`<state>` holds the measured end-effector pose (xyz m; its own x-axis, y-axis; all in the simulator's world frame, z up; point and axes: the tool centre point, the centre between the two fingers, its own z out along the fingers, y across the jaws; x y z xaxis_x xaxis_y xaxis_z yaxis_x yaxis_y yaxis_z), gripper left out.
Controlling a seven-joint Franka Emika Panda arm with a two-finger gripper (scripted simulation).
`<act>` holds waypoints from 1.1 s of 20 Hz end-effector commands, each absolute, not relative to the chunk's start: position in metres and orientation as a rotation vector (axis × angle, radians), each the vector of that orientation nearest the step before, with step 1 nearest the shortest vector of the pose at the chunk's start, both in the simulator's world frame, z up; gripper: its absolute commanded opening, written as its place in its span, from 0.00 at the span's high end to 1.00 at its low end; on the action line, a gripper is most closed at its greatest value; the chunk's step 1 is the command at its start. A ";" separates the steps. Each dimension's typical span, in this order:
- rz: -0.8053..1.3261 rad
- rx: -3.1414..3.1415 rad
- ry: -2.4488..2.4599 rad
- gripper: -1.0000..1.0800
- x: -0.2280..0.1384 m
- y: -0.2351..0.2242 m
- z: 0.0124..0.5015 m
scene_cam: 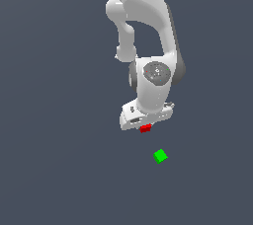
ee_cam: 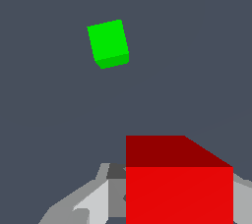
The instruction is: Stack the red cube on top of the green cube.
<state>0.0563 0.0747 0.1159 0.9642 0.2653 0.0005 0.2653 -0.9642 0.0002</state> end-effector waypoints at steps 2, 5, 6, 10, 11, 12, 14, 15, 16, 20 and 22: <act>0.001 3.113 0.421 1.00 0.062 0.079 0.113; 0.001 3.113 0.421 1.00 0.070 0.085 0.108; 0.001 3.113 0.421 1.00 0.073 0.087 0.106; 0.001 3.113 0.421 1.00 0.086 0.097 0.098; 0.001 3.113 0.421 1.00 0.090 0.100 0.096; 0.001 3.113 0.421 1.00 0.094 0.103 0.094; 0.001 3.113 0.421 1.00 0.102 0.108 0.089; 0.001 3.113 0.420 1.00 0.106 0.111 0.087; 0.001 3.113 0.420 1.00 0.109 0.113 0.085; 0.001 3.113 0.420 1.00 0.123 0.123 0.077; 0.001 3.113 0.420 1.00 0.129 0.127 0.074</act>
<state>0.1237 0.1236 0.0761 0.9641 0.2655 -0.0007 0.2655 -0.9641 0.0001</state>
